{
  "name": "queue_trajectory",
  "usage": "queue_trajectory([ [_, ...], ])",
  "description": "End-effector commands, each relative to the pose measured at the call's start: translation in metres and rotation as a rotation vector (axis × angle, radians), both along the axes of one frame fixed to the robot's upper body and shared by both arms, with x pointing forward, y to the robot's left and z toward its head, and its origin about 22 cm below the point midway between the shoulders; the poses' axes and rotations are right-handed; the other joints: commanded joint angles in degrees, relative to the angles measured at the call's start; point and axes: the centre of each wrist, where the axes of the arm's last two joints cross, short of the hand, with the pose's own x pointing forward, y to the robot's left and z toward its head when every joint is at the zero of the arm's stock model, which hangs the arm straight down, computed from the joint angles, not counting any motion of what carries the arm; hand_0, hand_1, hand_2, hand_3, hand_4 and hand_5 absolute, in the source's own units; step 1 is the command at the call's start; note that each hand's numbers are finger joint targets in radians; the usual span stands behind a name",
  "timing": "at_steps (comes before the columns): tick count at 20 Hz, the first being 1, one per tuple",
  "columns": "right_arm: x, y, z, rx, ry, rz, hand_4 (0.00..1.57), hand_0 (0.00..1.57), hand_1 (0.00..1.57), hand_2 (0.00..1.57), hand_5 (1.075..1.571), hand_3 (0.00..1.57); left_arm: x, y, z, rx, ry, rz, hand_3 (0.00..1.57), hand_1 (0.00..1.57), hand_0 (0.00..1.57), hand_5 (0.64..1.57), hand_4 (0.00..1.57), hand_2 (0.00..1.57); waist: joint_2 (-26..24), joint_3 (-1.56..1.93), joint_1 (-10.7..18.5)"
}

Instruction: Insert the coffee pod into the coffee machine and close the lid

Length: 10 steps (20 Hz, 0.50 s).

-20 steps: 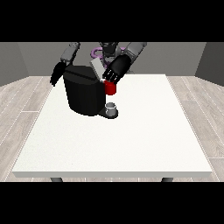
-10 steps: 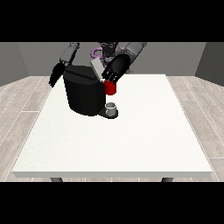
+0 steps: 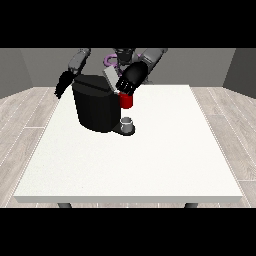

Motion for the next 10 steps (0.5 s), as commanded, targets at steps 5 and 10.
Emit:
queue_trajectory([
  [5,-0.003,-0.01,-0.005,0.01,0.0,0.022,0.0,0.0,0.0,0.0,1.571,0.0,-0.002,0.009,0.004,0.103,-0.052,0.018,1.05,1.16,1.16,1.571,0.0,1.18,1.2,0.03,-0.6],
  [10,0.007,-0.013,0.016,0.023,-0.037,-0.007,0.0,0.0,0.0,0.0,1.571,0.0,-0.002,0.017,0.001,0.058,-0.083,-0.012,0.98,1.12,1.12,1.571,0.0,1.14,3.3,0.01,0.4],
])
